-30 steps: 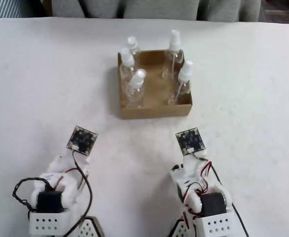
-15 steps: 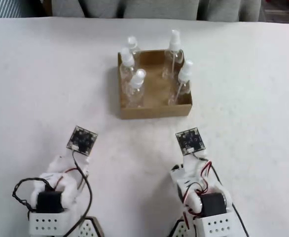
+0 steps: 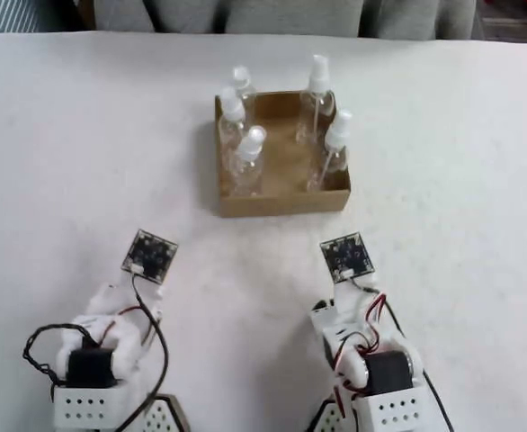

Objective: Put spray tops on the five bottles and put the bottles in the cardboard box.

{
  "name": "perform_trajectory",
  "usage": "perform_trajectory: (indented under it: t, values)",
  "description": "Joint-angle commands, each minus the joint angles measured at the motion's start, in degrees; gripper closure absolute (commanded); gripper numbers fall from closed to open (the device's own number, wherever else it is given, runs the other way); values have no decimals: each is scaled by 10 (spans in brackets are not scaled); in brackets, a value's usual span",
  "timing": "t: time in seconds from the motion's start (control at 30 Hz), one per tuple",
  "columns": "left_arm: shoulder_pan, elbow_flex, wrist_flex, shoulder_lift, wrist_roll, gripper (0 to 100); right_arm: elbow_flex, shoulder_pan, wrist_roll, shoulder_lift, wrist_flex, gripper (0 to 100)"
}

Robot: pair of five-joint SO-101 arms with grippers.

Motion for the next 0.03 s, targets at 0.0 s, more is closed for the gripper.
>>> perform_trajectory:
  t: [0.0]
  values:
    - [-4, -2, 5, -11, -5, 976, 4, -3, -4, -3, 3, 979]
